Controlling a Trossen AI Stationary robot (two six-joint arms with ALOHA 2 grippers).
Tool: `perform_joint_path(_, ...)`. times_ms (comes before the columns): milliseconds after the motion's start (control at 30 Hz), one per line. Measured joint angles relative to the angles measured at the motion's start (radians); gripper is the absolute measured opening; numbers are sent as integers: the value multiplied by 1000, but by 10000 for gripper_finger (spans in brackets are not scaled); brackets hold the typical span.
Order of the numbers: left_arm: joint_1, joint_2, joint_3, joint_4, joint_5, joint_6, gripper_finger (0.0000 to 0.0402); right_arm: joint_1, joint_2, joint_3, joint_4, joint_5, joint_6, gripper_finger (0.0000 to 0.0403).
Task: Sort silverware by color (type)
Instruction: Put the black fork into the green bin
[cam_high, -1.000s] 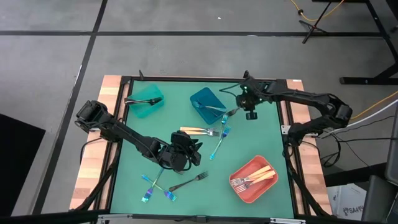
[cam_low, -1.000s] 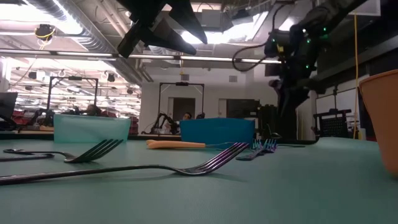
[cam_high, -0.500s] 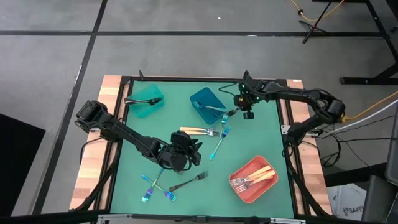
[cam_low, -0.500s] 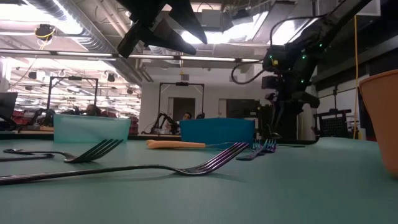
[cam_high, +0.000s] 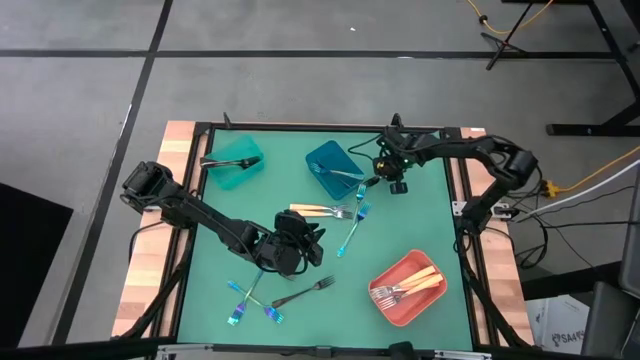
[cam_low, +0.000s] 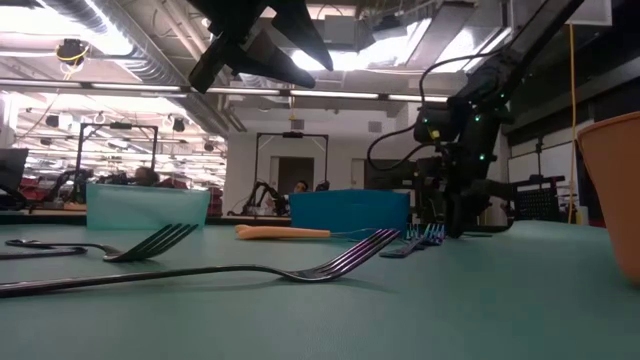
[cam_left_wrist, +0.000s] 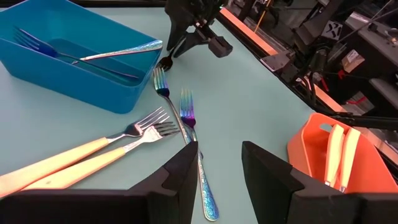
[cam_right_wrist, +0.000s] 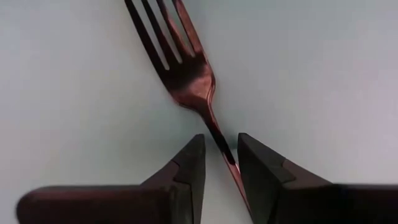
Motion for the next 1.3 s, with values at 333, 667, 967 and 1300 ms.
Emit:
perform_joint_path(333,0,0,0,0,0,0,118,0,13,2,-8,-2,6,90)
perform_joint_path(667,0,0,0,0,0,-1,118,0,14,1,-8,-2,13,87)
perform_joint_path(967,0,0,0,0,1,-1,118,0,16,-1,-15,-1,8,21)
perform_joint_path(1300,0,0,0,0,4,-4,118,0,16,0,-47,-1,1,3)
